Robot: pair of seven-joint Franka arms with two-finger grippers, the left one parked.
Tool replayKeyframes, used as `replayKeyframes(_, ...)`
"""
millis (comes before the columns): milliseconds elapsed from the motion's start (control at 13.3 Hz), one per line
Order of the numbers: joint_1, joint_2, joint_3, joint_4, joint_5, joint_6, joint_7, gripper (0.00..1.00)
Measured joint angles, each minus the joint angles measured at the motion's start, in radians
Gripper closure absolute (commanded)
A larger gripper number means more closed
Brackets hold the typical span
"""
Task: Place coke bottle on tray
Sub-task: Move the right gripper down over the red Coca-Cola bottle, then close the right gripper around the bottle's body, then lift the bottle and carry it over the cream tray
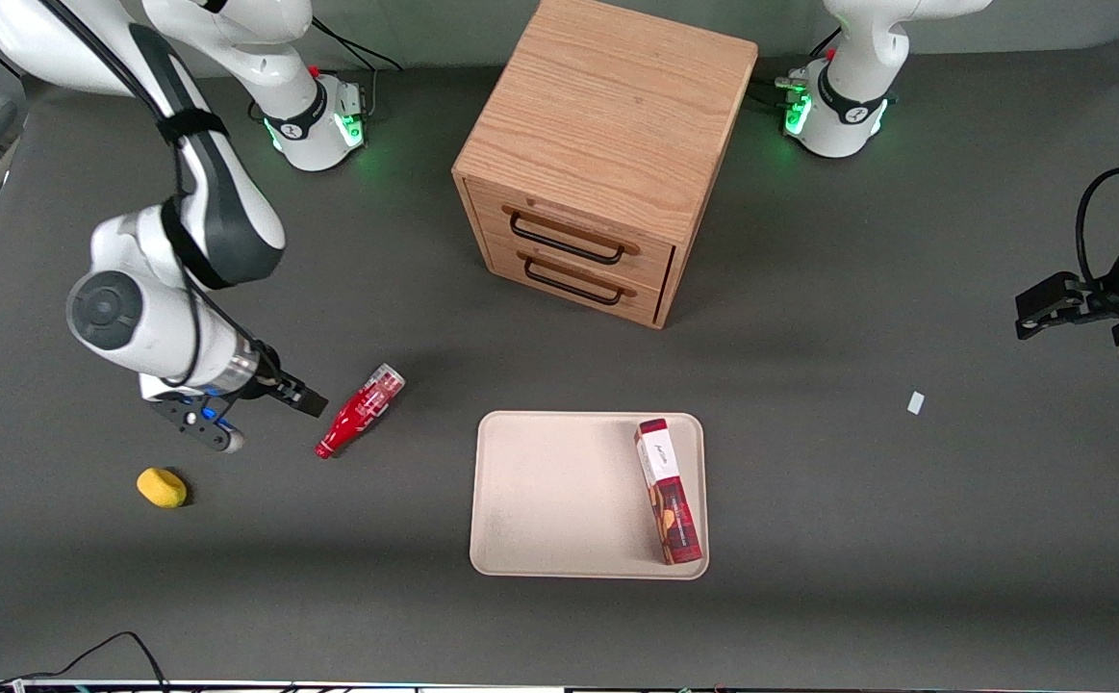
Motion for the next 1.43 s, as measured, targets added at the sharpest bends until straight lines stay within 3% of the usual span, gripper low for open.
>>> replayKeyframes(300,0.019,0.064,0.000,-0.114,-0.012,0.187,0.102,0.00)
replayKeyframes(675,0.022,0.163,0.001,-0.139,-0.131,0.305,0.250,0.00)
replayKeyframes(900,0.024,0.198,0.001,-0.140,-0.142,0.335,0.271,0.03)
replayKeyframes(1050,0.024,0.206,0.001,-0.141,-0.142,0.355,0.273,0.25)
replayKeyframes(1275,0.025,0.222,0.002,-0.141,-0.143,0.385,0.274,0.81)
replayKeyframes(1350,0.027,0.226,0.002,-0.141,-0.143,0.390,0.274,0.96)
replayKeyframes(1425,0.030,0.226,0.002,-0.140,-0.143,0.391,0.275,1.00)
